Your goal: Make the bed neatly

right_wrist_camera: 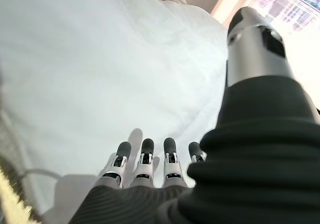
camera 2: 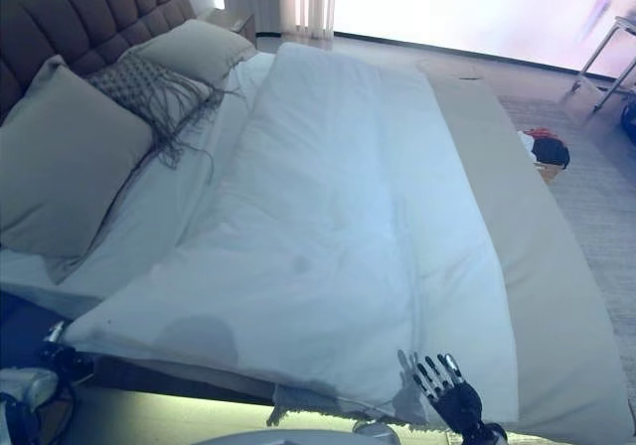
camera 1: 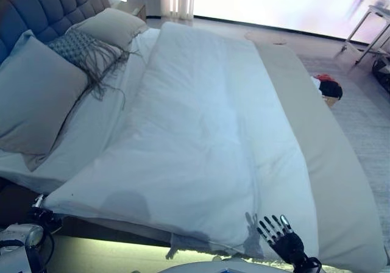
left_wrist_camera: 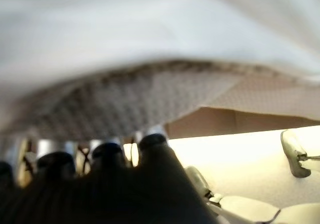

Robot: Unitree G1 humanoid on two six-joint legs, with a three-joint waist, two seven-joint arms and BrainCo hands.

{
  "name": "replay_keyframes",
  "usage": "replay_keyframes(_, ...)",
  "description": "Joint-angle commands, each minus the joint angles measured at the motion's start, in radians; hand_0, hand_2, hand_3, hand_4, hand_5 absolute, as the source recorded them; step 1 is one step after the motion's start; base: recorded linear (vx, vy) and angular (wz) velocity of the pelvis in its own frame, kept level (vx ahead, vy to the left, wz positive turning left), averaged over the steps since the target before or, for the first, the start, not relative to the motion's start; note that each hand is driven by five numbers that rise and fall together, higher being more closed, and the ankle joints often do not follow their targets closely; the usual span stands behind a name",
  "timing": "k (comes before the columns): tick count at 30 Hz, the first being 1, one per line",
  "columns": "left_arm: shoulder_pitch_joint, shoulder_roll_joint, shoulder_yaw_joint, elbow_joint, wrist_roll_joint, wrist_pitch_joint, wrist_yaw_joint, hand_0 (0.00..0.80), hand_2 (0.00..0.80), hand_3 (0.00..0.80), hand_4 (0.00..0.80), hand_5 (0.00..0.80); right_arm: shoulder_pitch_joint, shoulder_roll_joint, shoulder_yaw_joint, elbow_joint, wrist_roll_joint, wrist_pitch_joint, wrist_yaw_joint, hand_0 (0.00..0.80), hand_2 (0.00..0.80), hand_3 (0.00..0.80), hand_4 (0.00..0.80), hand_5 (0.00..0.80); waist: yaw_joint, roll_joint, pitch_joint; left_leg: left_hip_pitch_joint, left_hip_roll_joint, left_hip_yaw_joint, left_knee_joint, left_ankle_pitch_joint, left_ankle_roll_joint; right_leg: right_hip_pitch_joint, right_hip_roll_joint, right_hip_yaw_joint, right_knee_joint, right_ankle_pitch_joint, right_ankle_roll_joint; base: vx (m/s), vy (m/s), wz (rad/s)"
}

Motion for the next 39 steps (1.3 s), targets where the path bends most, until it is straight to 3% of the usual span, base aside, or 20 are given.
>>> replay_keyframes(1, -0.038, 0.543, 0.091, -0.13, -0.021, -0.243, -0.024, 0.8, 0.8, 0.8, 0.8, 0.8, 0.053, -0.081, -0.012, -0.059, 0.055, -0.023, -0.007, 0.0, 0.0, 0.0, 0.0, 0.0, 0.126, 0.112, -0.064, -0.019, -0.029, -0.012, 0.003, 0.005, 0.049, -0.019, -0.136, -0.001, 0.075, -0.005, 0.088, -0.016, -0.005, 0.13)
replay_keyframes(8, -0.242, 0.552, -0.085, -0.219, -0.072, -0.244, -0.009, 0.8, 0.8, 0.8, 0.8, 0.8, 0.056, -0.078, -0.014, -0.045, 0.066, -0.025, -0.005, 0.0, 0.0, 0.0, 0.0, 0.0, 0.12, 0.116, -0.069, -0.018, -0.031, -0.011, 0.002, 0.003, 0.051, -0.015, -0.133, 0.002, 0.072, -0.008, 0.088, -0.005, -0.008, 0.05)
replay_keyframes(12, -0.3, 0.524, -0.145, -0.307, -0.038, -0.244, -0.008, 0.8, 0.8, 0.8, 0.8, 0.8, 0.051, -0.066, -0.02, -0.034, 0.072, -0.024, -0.004, 0.0, 0.0, 0.0, 0.0, 0.0, 0.132, 0.114, -0.069, -0.018, -0.03, -0.015, 0.002, 0.003, 0.052, -0.013, -0.13, 0.001, 0.073, -0.01, 0.086, -0.008, -0.043, 0.01)
replay_keyframes(16, -0.31, 0.525, -0.163, -0.255, -0.001, -0.23, 0.007, 0.8, 0.8, 0.8, 0.8, 0.8, 0.044, -0.057, -0.022, -0.025, 0.065, -0.021, -0.008, 0.0, 0.0, 0.0, 0.0, 0.0, 0.137, 0.116, -0.07, -0.02, -0.027, -0.018, 0.004, 0.005, 0.051, -0.009, -0.127, -0.001, 0.066, -0.007, 0.084, -0.002, -0.025, 0.02)
replay_keyframes(22, -0.204, 0.55, -0.085, -0.062, 0.077, -0.181, 0.012, 0.8, 0.8, 0.8, 0.8, 0.8, 0.041, -0.057, -0.022, -0.014, 0.061, -0.013, -0.001, 0.0, 0.0, 0.0, 0.0, 0.0, 0.135, 0.119, -0.07, -0.023, -0.029, -0.019, 0.006, 0.004, 0.052, -0.01, -0.124, 0.002, 0.063, -0.009, 0.082, 0.0, 0.0, 0.0)
replay_keyframes(25, -0.072, 0.517, 0.002, 0.022, 0.108, -0.189, -0.004, 0.8, 0.8, 0.8, 0.8, 0.8, 0.041, -0.05, -0.023, 0.003, 0.051, -0.02, 0.011, 0.0, 0.0, 0.0, 0.0, 0.0, 0.142, 0.117, -0.067, -0.023, -0.03, -0.022, 0.008, 0.002, 0.054, -0.011, -0.126, 0.001, 0.064, -0.01, 0.08, 0.0, 0.0, 0.0)
replay_keyframes(28, 0.159, 0.406, 0.158, 0.084, 0.103, -0.229, 0.017, 0.8, 0.8, 0.8, 0.8, 0.8, 0.049, -0.036, -0.037, 0.008, 0.04, -0.03, 0.023, 0.0, 0.0, 0.0, 0.0, 0.0, 0.161, 0.109, -0.061, -0.025, -0.035, -0.031, 0.009, -0.001, 0.059, -0.012, -0.127, -0.003, 0.064, -0.012, 0.077, -0.004, 0.009, -0.01)
replay_keyframes(31, 0.307, 0.307, 0.265, 0.101, 0.09, -0.266, 0.034, 0.8, 0.8, 0.8, 0.8, 0.8, 0.048, -0.031, -0.05, -0.012, 0.021, -0.021, 0.008, 0.0, 0.0, 0.0, 0.0, 0.0, 0.163, 0.103, -0.055, -0.023, -0.035, -0.033, 0.007, 0.0, 0.059, -0.009, -0.128, -0.007, 0.061, -0.009, 0.075, -0.01, 0.039, 0.0)
replay_keyframes(34, 0.343, 0.287, 0.292, 0.11, 0.112, -0.286, 0.013, 0.8, 0.8, 0.8, 0.8, 0.8, 0.047, -0.041, -0.046, -0.042, 0.019, -0.009, -0.015, 0.0, 0.0, 0.0, 0.0, 0.0, 0.159, 0.101, -0.054, -0.02, -0.033, -0.029, 0.005, 0.002, 0.058, -0.008, -0.13, -0.013, 0.063, -0.008, 0.073, -0.001, 0.053, 0.07)
replay_keyframes(39, 0.324, 0.298, 0.265, 0.052, 0.128, -0.307, -0.067, 0.8, 0.8, 0.8, 0.8, 0.8, 0.066, -0.05, -0.031, -0.08, 0.036, -0.01, -0.021, 0.0, 0.0, 0.0, 0.0, 0.0, 0.161, 0.099, -0.054, -0.021, -0.035, -0.029, 0.005, 0.003, 0.06, -0.008, -0.132, -0.021, 0.065, -0.009, 0.072, -0.003, 0.007, 0.01)
